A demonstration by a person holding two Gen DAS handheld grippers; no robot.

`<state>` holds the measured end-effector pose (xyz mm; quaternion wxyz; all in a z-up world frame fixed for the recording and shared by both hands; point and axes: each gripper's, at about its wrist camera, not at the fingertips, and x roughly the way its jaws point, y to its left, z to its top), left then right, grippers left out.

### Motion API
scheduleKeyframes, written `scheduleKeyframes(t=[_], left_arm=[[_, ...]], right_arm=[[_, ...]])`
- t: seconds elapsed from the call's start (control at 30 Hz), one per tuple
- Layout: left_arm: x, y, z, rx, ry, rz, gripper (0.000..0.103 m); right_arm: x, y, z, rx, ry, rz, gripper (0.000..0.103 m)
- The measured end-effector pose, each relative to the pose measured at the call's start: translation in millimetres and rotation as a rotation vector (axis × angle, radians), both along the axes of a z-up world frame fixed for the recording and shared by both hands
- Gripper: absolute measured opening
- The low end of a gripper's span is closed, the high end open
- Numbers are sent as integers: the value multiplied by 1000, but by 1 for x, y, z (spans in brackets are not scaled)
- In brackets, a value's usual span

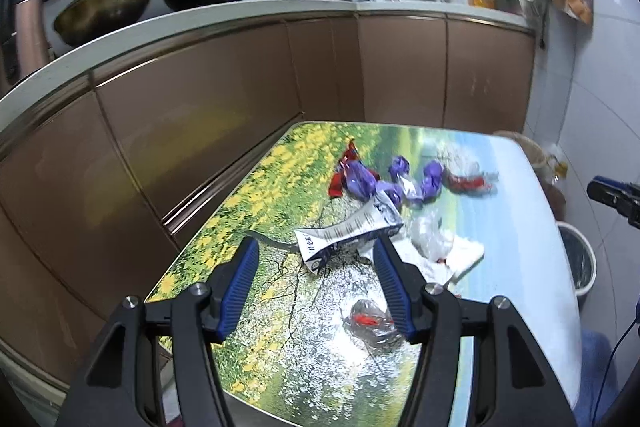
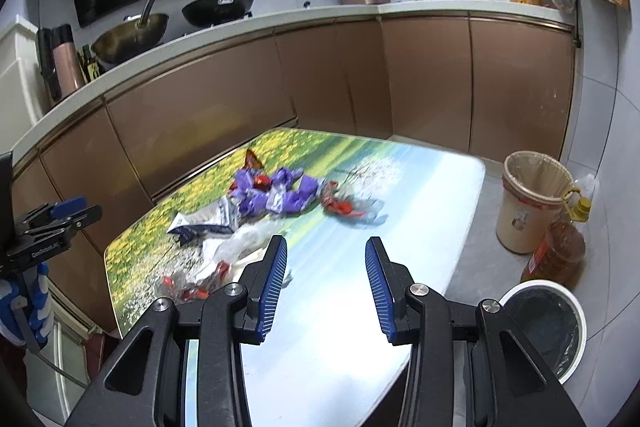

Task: Collect trash
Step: 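Move both tools back over the table toward the remaining trash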

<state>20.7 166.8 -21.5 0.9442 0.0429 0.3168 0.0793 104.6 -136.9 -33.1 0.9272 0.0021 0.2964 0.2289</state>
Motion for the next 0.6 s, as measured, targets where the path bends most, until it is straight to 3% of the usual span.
scheduleKeyframes(t=[0.23, 0.47, 0.6], left_arm=[[37, 15, -28, 9, 91, -146, 57], [82, 18, -55, 76, 149, -354, 57], [111, 25, -69, 45, 181, -408, 57]], right_arm=[[5, 37, -13, -38, 53, 21, 41], [29, 67, -41, -98, 169, 12, 41], [45, 80, -56, -123, 223, 10, 41]])
